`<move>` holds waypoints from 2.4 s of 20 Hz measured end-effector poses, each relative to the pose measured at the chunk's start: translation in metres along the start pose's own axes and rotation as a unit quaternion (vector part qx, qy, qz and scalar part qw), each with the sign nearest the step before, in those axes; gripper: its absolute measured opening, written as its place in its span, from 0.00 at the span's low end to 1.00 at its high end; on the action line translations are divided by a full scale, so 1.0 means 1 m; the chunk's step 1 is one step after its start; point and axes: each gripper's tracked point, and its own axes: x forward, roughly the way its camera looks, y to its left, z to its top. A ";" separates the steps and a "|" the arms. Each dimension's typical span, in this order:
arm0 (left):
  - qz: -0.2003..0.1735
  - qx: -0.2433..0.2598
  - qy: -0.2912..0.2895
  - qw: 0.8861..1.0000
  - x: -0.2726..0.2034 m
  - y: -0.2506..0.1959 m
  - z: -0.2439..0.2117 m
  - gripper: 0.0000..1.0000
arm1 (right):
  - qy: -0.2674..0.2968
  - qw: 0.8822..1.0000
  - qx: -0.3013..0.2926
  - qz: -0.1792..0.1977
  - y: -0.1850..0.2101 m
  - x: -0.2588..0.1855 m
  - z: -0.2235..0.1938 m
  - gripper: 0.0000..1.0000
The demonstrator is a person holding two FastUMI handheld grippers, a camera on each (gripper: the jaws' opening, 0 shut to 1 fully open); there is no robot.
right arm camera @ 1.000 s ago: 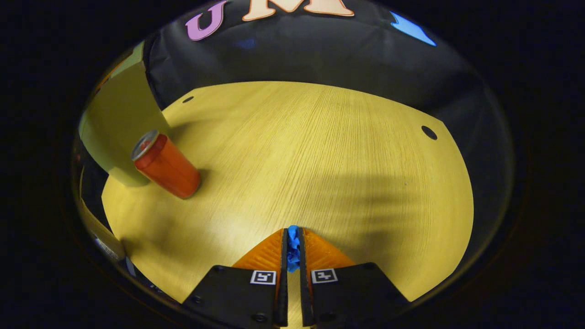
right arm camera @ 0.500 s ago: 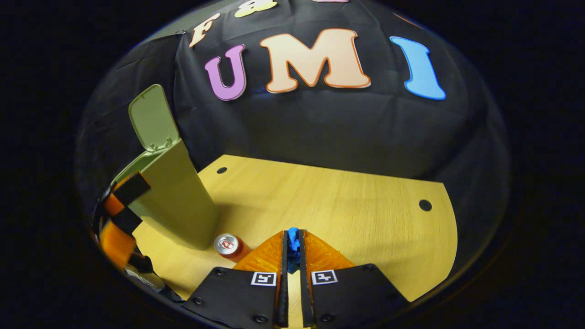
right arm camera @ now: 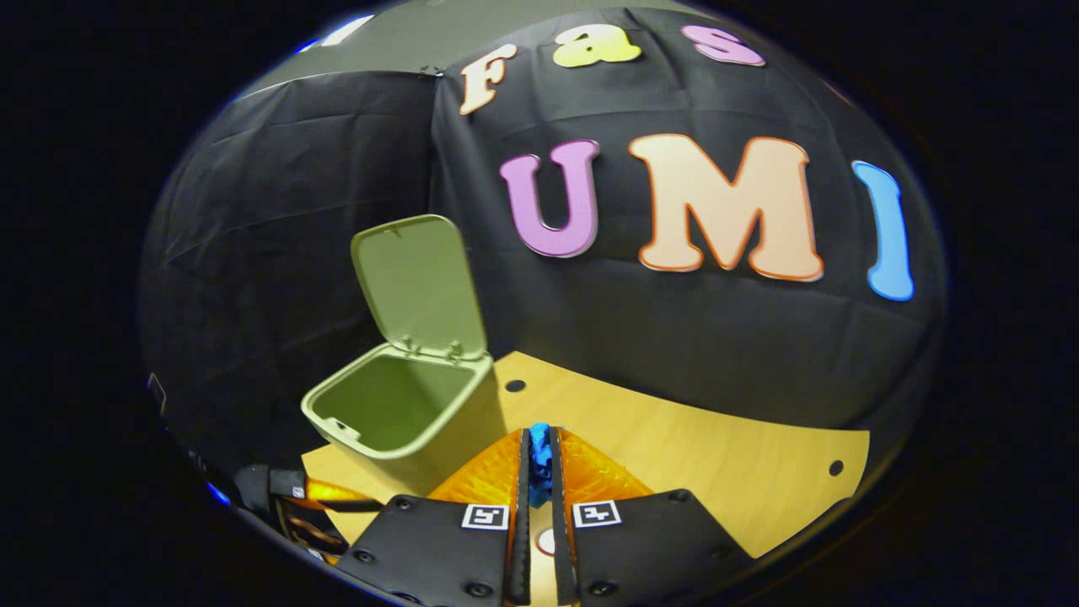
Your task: Press the lid of the desktop garbage bin to open it, pick up the crumpled paper on the desktop and throw it into the bin, then pick up the pop can on the desktop and drop it into the bin, and finally close the garbage bin lid.
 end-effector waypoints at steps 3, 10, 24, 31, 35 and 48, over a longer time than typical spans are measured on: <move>0.015 0.000 0.011 1.000 -0.020 0.011 -0.012 0.94 | -0.011 0.998 -0.017 0.053 0.059 0.030 0.020 0.13; 0.031 -0.007 0.030 0.999 -0.041 0.026 -0.032 0.95 | -0.012 0.995 -0.013 0.103 0.107 0.083 0.033 0.13; 0.020 -0.025 0.055 0.998 -0.024 0.011 -0.062 0.93 | -0.097 0.993 -0.035 0.049 0.064 0.051 0.044 0.98; -0.023 -0.041 0.087 0.995 0.018 -0.034 -0.092 0.93 | -0.121 0.992 0.001 -0.042 -0.034 -0.038 -0.015 0.98; -0.017 -0.028 0.109 0.994 0.050 -0.035 -0.113 0.92 | -0.130 0.987 0.028 -0.095 -0.095 -0.077 -0.051 0.96; -0.002 -0.002 0.182 0.983 0.118 -0.024 -0.178 0.93 | -0.118 0.979 0.071 -0.148 -0.168 -0.126 -0.168 0.98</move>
